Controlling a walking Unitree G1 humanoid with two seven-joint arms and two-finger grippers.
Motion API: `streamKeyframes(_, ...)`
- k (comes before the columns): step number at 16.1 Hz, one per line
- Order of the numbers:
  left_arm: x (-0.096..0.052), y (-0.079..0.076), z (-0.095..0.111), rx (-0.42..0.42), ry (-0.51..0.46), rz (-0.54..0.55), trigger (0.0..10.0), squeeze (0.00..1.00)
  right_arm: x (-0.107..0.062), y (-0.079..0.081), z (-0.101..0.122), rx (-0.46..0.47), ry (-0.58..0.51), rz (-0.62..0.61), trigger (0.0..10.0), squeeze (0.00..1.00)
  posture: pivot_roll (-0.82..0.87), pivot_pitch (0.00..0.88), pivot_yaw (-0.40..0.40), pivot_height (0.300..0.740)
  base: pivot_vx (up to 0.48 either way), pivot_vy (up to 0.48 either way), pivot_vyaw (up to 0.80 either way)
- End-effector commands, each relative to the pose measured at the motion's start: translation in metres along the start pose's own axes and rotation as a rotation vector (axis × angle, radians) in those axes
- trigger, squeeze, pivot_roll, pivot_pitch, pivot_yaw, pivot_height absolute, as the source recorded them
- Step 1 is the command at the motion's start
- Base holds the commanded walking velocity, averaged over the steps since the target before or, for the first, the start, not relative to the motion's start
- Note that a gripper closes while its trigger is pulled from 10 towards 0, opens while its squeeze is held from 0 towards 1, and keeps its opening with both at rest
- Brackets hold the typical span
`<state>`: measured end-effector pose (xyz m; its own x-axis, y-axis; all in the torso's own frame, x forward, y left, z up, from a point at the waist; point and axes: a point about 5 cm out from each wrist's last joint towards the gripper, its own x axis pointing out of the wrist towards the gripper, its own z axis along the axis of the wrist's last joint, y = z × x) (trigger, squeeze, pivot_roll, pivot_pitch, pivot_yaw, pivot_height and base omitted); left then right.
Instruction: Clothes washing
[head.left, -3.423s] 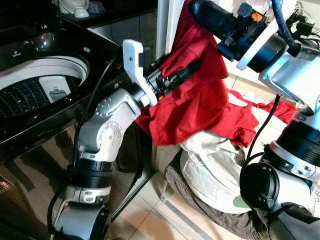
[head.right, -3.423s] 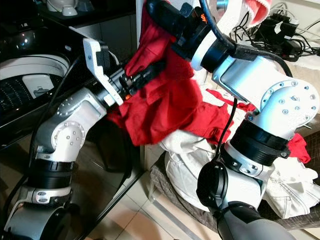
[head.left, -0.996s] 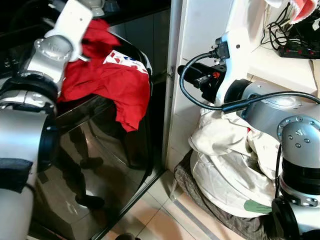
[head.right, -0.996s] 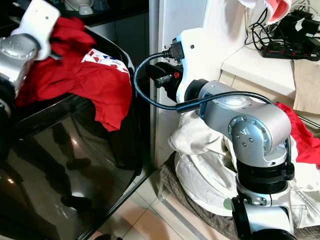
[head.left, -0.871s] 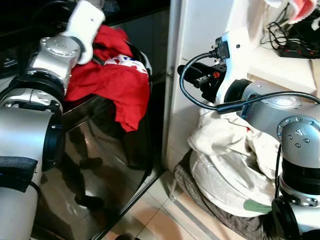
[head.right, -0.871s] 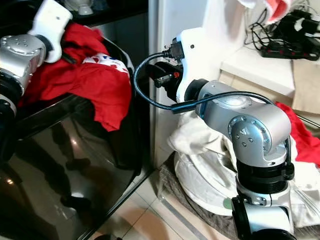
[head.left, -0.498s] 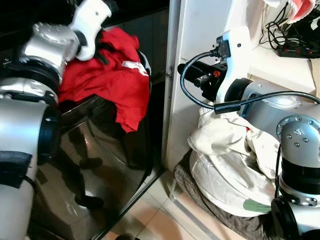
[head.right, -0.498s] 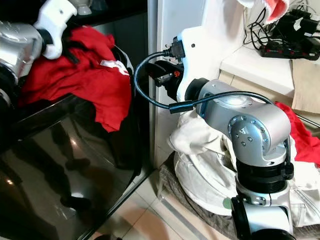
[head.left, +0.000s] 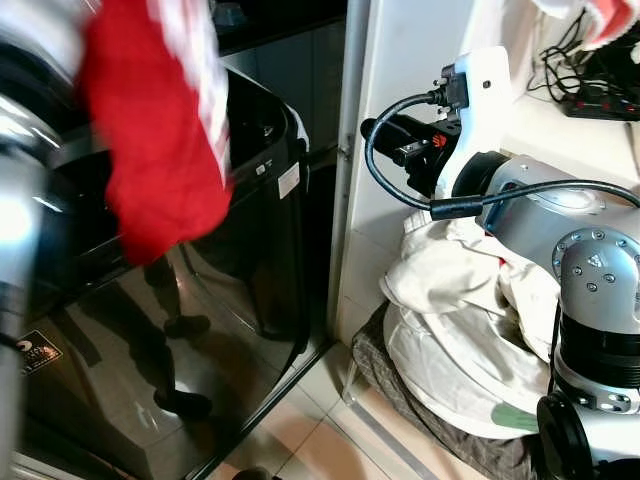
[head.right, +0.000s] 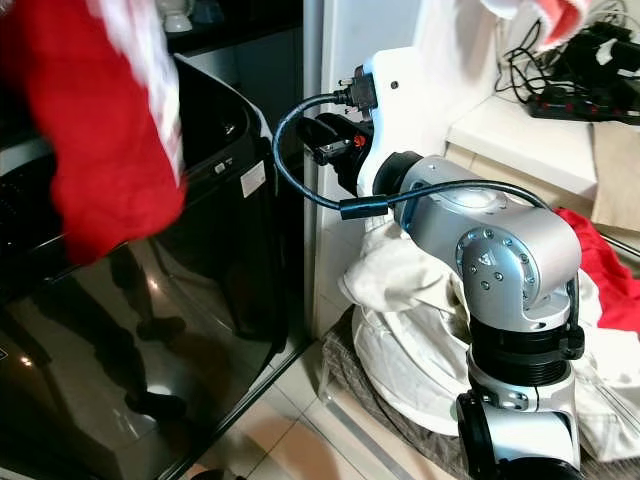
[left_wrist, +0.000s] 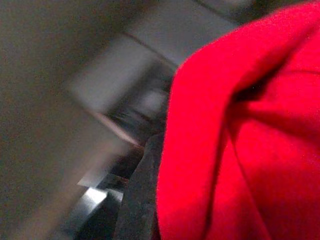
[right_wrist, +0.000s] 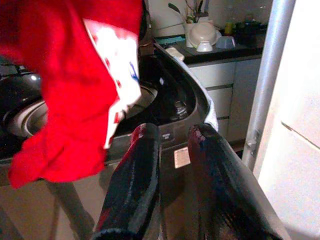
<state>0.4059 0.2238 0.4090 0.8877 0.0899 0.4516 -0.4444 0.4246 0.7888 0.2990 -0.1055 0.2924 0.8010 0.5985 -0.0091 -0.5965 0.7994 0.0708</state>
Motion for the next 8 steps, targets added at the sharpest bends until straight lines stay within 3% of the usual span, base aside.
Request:
streamKeyframes(1,-0.003,-0.016,-0.009,-0.016,0.042,-0.085,10.0,0.00,-0.001,0.000,0.003,-0.007,-0.011,-0.004,10.0,0.00,-0.07,0.000,0.041,0.740,0.000,0.000,0.00)
streamKeyframes(3,-0.018,-0.058,-0.032,-0.034,0.153,-0.298,10.0,0.00,0.000,0.000,0.000,-0.009,0.001,-0.003,10.0,0.00,-0.07,0.000,0.043,0.740,0.000,0.000,0.00)
streamKeyframes(4,-0.023,-0.067,-0.040,-0.044,0.199,-0.339,10.0,0.00,0.000,0.001,-0.001,-0.012,0.008,0.000,10.0,0.00,-0.07,0.000,0.043,0.740,0.000,0.000,0.00)
streamKeyframes(5,-0.034,-0.083,-0.058,-0.039,0.306,-0.451,10.0,0.00,0.001,0.003,-0.002,-0.017,0.017,0.009,10.0,0.00,-0.08,0.000,0.043,0.740,0.000,0.000,0.00)
streamKeyframes(7,-0.046,-0.095,-0.075,-0.002,0.400,-0.576,10.0,0.00,0.001,0.005,-0.003,-0.018,0.024,0.017,10.0,0.00,-0.08,0.000,0.043,0.740,0.000,0.000,0.00)
streamKeyframes(8,-0.051,-0.098,-0.082,-0.072,0.447,-0.615,10.0,1.00,0.001,0.006,-0.004,-0.019,0.030,0.022,10.0,0.00,-0.08,0.000,0.042,0.740,0.000,0.000,0.00)
